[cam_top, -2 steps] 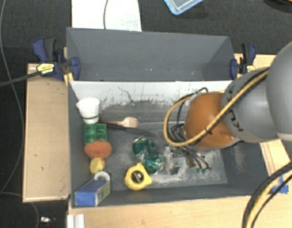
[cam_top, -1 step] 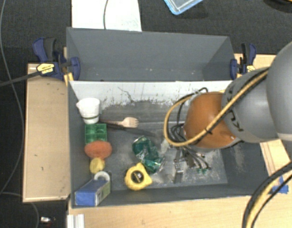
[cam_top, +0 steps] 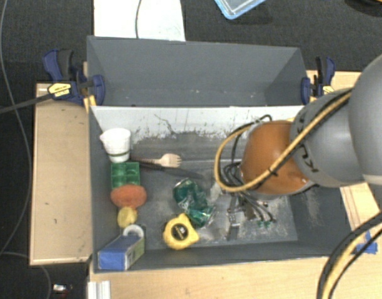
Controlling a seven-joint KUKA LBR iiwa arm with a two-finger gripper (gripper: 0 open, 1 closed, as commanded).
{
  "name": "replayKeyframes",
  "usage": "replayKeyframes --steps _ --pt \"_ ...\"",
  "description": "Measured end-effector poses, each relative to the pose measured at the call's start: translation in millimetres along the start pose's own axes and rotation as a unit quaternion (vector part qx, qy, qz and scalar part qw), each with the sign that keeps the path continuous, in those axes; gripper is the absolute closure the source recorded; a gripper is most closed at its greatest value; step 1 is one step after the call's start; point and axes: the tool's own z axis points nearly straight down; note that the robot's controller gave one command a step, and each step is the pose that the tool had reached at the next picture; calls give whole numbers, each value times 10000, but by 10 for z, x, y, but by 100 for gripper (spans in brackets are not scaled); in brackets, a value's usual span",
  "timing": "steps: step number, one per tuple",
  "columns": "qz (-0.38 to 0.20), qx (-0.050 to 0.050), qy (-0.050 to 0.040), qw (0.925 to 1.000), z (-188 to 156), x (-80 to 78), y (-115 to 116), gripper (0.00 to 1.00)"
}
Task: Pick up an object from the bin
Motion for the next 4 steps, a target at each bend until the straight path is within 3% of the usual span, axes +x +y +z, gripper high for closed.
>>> replayKeyframes --steps 1,2,3,4 --pt "796 -1 -7 9968 -71 -110 82 0" --pt "1190 -3 -15 9929 -68 -105 92 0" --pt "673 -1 -31 9977 -17 -28 494 0" --pt "285 10 -45 9996 -30 114 606 100"
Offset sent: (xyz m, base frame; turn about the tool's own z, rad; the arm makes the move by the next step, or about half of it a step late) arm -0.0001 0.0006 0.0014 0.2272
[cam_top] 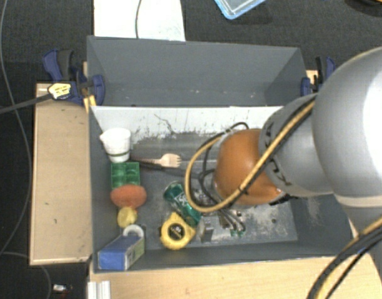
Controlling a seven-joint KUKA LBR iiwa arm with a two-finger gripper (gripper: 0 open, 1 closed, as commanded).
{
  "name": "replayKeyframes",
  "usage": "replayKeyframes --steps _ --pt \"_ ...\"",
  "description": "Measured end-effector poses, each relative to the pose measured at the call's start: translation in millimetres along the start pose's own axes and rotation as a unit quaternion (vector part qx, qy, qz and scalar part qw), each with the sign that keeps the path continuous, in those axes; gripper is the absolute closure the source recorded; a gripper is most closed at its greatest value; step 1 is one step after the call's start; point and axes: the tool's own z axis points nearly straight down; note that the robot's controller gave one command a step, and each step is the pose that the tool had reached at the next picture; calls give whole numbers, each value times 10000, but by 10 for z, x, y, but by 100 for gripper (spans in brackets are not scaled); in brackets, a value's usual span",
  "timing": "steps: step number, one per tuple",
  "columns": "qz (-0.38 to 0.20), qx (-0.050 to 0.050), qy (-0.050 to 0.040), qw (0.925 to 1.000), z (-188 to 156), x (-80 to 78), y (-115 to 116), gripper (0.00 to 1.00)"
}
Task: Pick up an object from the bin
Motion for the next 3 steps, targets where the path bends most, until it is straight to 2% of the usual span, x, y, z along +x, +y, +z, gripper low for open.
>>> replayKeyframes --steps 3 --pt "-95 -11 -27 10000 1 -18 -44 100"
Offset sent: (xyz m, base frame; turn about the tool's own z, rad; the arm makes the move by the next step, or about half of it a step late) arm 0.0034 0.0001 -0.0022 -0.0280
